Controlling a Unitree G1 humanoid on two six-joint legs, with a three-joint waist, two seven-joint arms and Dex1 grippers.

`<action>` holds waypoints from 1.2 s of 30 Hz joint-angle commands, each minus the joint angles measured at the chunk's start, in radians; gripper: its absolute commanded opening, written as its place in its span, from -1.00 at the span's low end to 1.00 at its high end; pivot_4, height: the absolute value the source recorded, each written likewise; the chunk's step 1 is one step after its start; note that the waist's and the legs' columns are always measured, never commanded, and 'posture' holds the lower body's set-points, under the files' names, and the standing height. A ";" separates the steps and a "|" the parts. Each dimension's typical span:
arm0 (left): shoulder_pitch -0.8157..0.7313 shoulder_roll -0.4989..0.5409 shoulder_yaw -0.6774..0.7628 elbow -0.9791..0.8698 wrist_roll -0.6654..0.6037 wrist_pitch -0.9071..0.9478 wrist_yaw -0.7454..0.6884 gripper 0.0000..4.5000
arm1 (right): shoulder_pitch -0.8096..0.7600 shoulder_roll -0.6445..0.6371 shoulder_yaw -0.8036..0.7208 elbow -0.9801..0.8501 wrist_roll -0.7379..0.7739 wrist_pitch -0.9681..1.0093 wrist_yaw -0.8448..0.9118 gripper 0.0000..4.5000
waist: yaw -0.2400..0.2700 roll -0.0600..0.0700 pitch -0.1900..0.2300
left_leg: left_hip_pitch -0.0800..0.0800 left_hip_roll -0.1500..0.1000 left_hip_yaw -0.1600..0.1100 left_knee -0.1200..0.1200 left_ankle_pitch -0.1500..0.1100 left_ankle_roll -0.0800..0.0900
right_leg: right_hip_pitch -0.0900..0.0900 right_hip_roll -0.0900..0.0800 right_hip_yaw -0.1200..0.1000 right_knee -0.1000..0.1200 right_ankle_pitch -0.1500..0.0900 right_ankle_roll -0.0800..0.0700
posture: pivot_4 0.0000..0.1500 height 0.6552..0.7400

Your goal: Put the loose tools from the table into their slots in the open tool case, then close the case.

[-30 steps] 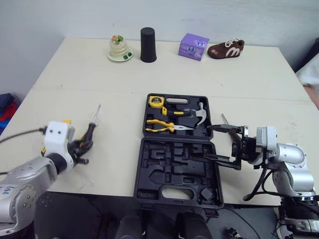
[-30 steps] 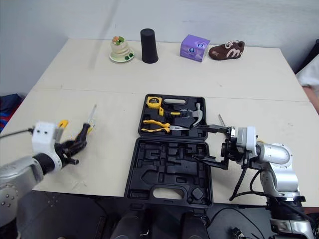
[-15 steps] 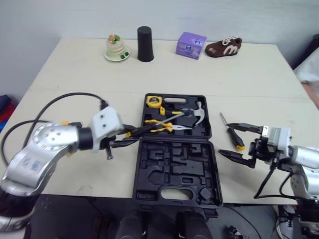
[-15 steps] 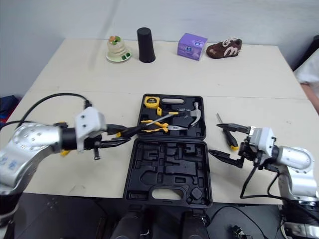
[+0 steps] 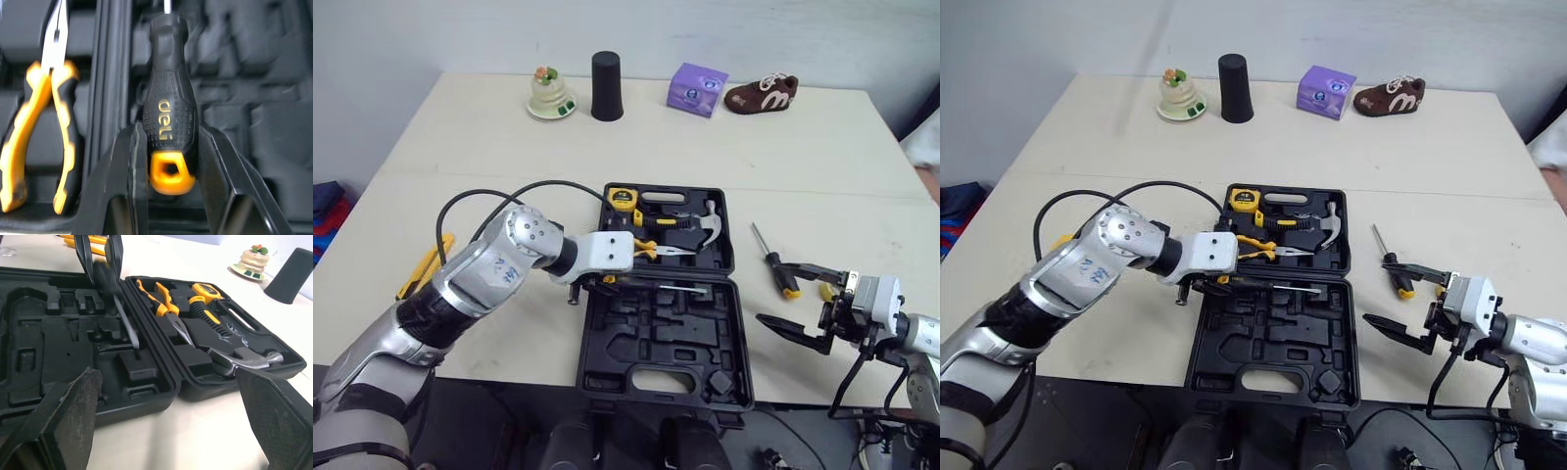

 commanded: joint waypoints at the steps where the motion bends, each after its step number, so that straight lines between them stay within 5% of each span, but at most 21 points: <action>1: -0.042 -0.006 0.005 -0.011 0.059 -0.002 -0.014 -0.58 | 0.022 -0.006 -0.020 -0.093 0.025 0.034 -0.044 1.00 | 0.000 0.000 0.000 | 0.000 0.000 0.000 0.000 0.000 0.000 | 0.000 0.000 0.000 0.000 0.000 0.000 | 1.00 1.00; 21: -0.042 -0.062 -0.014 -0.008 0.176 0.034 -0.081 -0.58 | 0.009 0.009 0.015 -0.135 0.014 0.072 -0.091 1.00 | 0.000 0.000 0.000 | -0.005 0.000 -0.004 0.007 -0.001 0.001 | 0.000 0.000 -0.002 0.005 0.000 0.000 | 1.00 1.00; 29: -0.037 -0.099 0.068 0.005 0.161 -0.094 -0.056 0.87 | 0.016 0.010 0.014 -0.141 0.017 0.071 -0.095 1.00 | 0.001 0.000 0.000 | -0.006 0.000 -0.005 0.010 -0.001 0.002 | 0.000 -0.001 -0.002 0.006 0.000 0.000 | 1.00 1.00; 35: 0.091 -0.166 0.259 -0.046 0.004 -0.115 -0.018 0.87 | 0.006 0.007 0.018 -0.141 0.015 0.076 -0.099 1.00 | -0.003 0.000 0.000 | -0.006 0.001 -0.005 0.010 -0.001 0.002 | 0.000 0.000 -0.003 0.007 0.000 0.000 | 1.00 1.00; 36: 0.128 -0.198 0.304 -0.038 -0.027 -0.149 0.009 0.69 | 0.004 0.008 0.019 -0.139 0.015 0.076 -0.099 1.00 | -0.002 0.000 0.000 | -0.006 0.001 -0.005 0.010 -0.001 0.002 | 0.000 -0.001 -0.002 0.007 0.000 0.000 | 1.00 1.00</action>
